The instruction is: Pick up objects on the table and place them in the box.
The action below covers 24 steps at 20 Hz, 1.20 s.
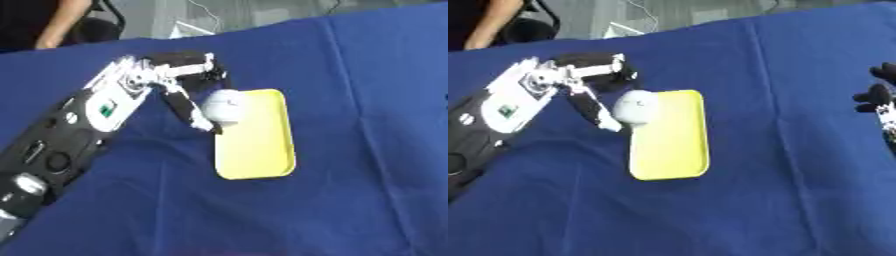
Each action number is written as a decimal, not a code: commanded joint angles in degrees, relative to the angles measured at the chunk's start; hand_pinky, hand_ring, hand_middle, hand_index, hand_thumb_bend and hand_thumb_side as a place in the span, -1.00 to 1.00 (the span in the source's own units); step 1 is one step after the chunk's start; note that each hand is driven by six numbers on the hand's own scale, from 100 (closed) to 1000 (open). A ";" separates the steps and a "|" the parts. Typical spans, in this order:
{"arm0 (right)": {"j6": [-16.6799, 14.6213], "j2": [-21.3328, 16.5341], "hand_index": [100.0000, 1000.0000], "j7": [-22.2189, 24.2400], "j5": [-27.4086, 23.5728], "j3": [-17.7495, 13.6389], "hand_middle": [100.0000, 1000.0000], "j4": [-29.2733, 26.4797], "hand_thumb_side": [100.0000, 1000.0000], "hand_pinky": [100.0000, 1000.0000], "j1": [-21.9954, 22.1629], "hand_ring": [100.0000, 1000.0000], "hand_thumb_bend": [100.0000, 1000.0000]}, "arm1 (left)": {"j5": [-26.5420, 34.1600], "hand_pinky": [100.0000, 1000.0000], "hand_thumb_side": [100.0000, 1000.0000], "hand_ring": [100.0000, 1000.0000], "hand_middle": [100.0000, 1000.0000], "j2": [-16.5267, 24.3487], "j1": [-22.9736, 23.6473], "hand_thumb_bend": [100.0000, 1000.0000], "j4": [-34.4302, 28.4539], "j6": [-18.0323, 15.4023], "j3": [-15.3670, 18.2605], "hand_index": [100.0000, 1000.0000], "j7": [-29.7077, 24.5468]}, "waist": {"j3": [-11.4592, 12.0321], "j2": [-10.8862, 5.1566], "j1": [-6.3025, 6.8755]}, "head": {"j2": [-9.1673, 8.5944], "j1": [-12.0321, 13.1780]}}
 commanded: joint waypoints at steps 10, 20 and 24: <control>-0.05 -0.23 0.92 0.42 -0.44 0.05 0.75 -0.78 0.53 0.27 -1.02 0.32 -0.47 | -12.13 -0.72 -0.70 -0.99 -0.76 -7.94 -2.44 -1.00 10.42 -2.83 2.55 -0.56 5.23 | -0.52 -0.37 -0.83 | -1.02 0.93; -0.04 0.14 0.92 0.62 -0.58 0.22 0.75 -0.88 0.52 0.27 -1.54 0.32 -0.47 | -18.82 0.37 0.06 0.46 0.55 -11.40 -2.00 -0.50 14.26 -8.81 2.62 0.73 5.64 | -0.97 -0.13 -1.08 | -1.30 1.40; -0.03 0.13 0.92 0.63 -0.57 0.21 0.75 -0.86 0.52 0.27 -1.52 0.32 -0.47 | -17.88 0.50 0.48 0.61 0.69 -11.08 -1.81 -0.38 13.48 -10.62 2.45 0.90 4.57 | -0.82 -0.18 -1.11 | -1.35 1.36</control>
